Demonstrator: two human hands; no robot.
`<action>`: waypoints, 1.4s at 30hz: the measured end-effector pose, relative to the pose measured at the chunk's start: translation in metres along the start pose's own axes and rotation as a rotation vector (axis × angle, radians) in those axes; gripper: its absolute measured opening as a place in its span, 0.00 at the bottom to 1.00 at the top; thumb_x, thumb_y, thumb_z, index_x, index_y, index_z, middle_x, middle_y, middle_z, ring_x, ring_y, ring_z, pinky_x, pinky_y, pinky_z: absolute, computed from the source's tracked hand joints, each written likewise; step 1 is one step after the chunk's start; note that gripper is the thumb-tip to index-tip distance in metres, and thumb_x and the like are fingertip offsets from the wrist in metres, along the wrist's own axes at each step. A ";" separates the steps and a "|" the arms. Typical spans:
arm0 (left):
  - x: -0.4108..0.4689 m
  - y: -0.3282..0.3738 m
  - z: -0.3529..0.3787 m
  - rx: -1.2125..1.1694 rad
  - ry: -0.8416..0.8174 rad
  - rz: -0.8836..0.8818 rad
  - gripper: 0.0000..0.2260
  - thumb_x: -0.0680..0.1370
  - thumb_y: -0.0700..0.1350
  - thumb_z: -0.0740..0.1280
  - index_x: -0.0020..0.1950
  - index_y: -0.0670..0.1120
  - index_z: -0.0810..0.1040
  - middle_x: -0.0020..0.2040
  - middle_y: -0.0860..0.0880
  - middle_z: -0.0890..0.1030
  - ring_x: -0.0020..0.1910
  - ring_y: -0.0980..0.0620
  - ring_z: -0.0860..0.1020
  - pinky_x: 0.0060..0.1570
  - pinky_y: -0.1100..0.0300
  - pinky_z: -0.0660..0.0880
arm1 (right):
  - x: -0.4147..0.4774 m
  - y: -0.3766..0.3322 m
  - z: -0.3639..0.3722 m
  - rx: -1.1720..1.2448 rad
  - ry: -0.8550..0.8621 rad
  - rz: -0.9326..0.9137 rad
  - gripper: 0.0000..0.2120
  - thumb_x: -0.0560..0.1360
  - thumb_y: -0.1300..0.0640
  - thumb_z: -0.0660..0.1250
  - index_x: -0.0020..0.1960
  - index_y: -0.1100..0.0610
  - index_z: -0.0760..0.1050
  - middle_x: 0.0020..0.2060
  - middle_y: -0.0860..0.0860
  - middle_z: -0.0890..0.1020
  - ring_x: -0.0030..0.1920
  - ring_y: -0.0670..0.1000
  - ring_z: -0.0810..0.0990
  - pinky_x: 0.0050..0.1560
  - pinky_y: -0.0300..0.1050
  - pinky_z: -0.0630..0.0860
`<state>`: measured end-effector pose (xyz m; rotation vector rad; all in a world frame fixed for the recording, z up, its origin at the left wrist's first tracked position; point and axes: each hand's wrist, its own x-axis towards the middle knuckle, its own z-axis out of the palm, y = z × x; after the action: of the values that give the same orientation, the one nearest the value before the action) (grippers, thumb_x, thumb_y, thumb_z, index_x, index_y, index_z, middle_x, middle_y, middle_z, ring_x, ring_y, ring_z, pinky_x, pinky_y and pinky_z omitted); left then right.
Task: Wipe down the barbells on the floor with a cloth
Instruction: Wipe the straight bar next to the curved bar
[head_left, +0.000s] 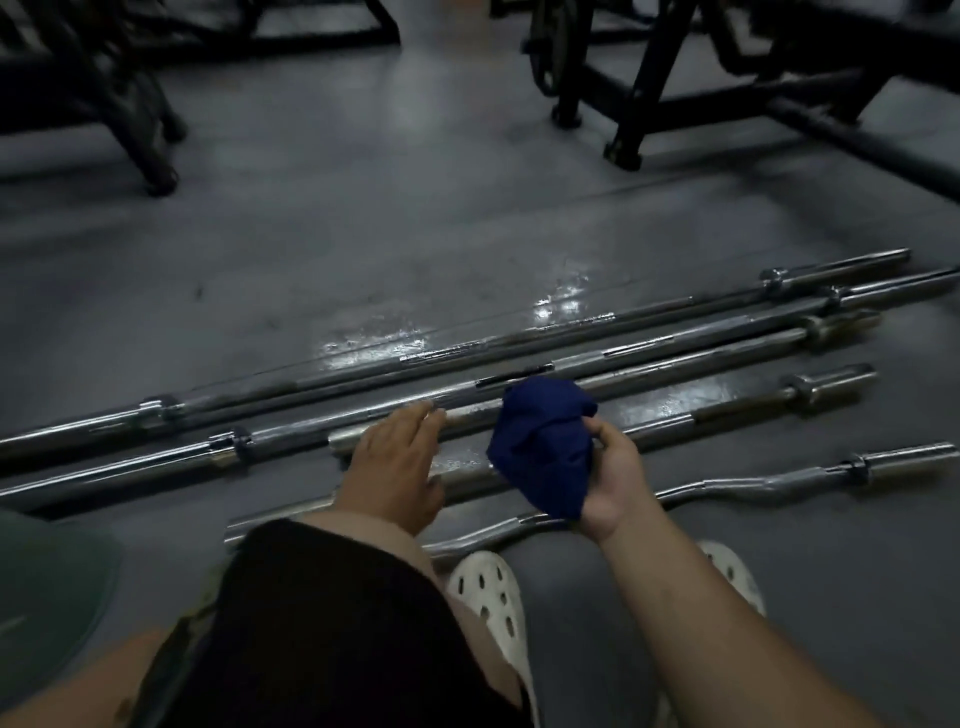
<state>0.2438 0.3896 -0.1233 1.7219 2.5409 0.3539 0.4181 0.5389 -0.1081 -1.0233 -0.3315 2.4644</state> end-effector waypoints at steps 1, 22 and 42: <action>-0.005 -0.005 -0.006 0.009 0.007 0.011 0.34 0.73 0.47 0.71 0.77 0.45 0.64 0.76 0.46 0.66 0.75 0.44 0.65 0.73 0.47 0.61 | -0.003 0.002 0.004 0.001 -0.038 -0.010 0.15 0.79 0.52 0.59 0.59 0.57 0.78 0.46 0.58 0.85 0.40 0.58 0.85 0.41 0.51 0.82; -0.004 -0.123 0.141 -0.142 -0.299 -0.040 0.32 0.72 0.51 0.64 0.75 0.44 0.66 0.74 0.44 0.69 0.69 0.43 0.71 0.67 0.44 0.71 | 0.188 0.094 -0.048 -1.704 0.251 -0.615 0.14 0.82 0.56 0.60 0.66 0.55 0.75 0.63 0.51 0.76 0.64 0.52 0.73 0.61 0.41 0.68; -0.012 -0.114 0.183 0.003 -0.377 -0.075 0.37 0.76 0.59 0.59 0.79 0.41 0.59 0.80 0.42 0.57 0.79 0.44 0.56 0.75 0.43 0.53 | 0.224 0.115 -0.062 -2.173 -0.323 -0.774 0.17 0.76 0.56 0.63 0.64 0.53 0.74 0.60 0.52 0.78 0.58 0.54 0.75 0.62 0.52 0.69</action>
<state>0.1761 0.3675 -0.3267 1.5172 2.3222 0.0161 0.2867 0.5512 -0.3315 -0.5818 -2.9467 0.7054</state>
